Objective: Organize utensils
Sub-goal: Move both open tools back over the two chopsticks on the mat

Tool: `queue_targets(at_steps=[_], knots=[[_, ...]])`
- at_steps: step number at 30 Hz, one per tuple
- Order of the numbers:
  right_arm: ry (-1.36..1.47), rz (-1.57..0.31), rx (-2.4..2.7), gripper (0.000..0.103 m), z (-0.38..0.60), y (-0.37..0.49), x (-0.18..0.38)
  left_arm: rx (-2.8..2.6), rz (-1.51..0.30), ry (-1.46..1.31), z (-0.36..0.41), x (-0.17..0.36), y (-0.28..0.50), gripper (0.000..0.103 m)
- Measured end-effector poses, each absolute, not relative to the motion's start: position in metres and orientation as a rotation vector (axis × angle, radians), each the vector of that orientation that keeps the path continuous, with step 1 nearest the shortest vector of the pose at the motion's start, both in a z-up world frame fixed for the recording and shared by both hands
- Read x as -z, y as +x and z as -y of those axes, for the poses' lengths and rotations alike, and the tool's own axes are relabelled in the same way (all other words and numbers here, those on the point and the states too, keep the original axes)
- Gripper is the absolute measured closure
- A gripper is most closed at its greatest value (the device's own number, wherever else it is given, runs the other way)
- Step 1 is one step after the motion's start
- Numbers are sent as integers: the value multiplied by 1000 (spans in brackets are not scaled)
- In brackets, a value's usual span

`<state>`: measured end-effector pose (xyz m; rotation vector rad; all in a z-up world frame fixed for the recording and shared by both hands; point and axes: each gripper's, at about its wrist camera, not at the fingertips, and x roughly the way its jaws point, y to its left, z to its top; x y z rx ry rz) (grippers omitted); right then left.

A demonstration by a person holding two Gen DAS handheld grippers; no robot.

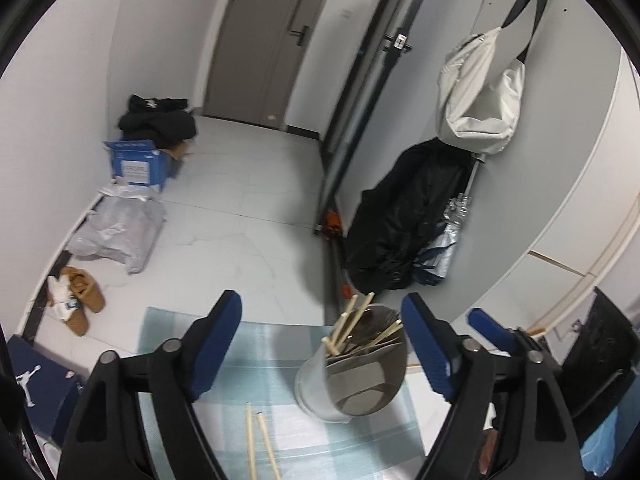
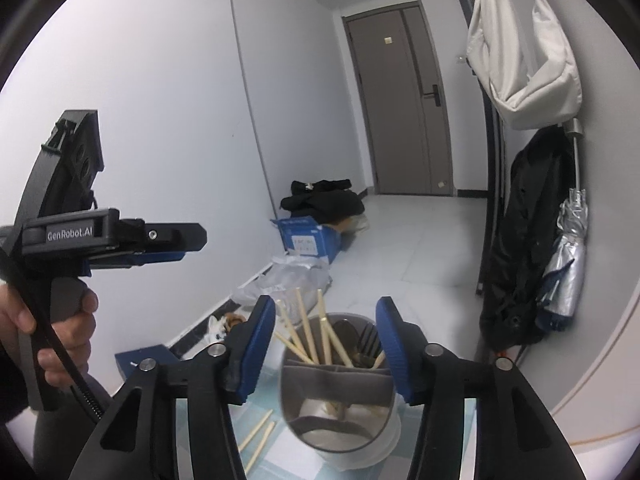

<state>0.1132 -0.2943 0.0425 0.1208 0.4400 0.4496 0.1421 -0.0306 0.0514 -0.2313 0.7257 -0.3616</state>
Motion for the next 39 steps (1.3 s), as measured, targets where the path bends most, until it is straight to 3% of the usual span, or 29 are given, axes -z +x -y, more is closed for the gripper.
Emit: queue_targets(at_steps=[19, 39], knots=[[117, -393, -400, 19, 262, 41, -52, 227, -574, -182, 5, -52, 81, 1], [96, -499, -361, 16, 234, 27, 11, 112, -587, -187, -21, 16, 65, 1]])
